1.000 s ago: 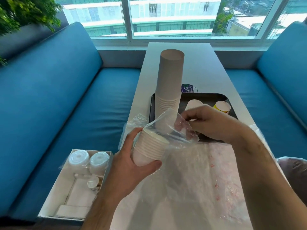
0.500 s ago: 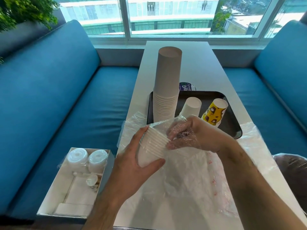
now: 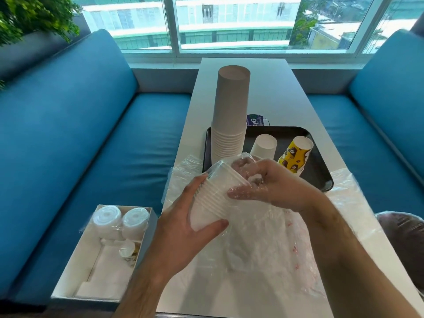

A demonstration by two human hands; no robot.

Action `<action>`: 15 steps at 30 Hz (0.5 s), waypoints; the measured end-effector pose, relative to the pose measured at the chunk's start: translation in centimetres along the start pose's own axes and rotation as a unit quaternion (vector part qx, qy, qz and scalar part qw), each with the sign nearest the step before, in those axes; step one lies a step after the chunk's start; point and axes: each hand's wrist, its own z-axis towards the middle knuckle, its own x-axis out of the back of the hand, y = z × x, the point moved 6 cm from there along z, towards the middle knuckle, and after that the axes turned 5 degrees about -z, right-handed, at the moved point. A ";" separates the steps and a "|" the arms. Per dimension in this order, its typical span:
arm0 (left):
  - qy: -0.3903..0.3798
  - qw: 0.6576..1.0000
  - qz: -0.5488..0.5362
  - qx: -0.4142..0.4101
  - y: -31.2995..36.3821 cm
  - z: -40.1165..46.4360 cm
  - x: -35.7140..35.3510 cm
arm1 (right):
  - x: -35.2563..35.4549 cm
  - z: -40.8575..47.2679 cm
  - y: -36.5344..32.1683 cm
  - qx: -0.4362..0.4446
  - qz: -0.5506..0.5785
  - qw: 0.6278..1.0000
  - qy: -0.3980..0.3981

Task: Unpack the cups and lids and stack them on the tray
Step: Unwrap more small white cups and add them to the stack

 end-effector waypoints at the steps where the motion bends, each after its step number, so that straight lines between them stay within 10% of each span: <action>1: 0.000 1.000 -0.001 0.004 0.0 0.0 0.1 | 0.3 -0.1 0.0 -0.003 0.015 1.000 0.019; 15: 0.049 0.996 -0.063 0.039 -0.4 0.4 2.0 | 2.5 -1.2 2.7 -0.085 0.128 0.981 0.122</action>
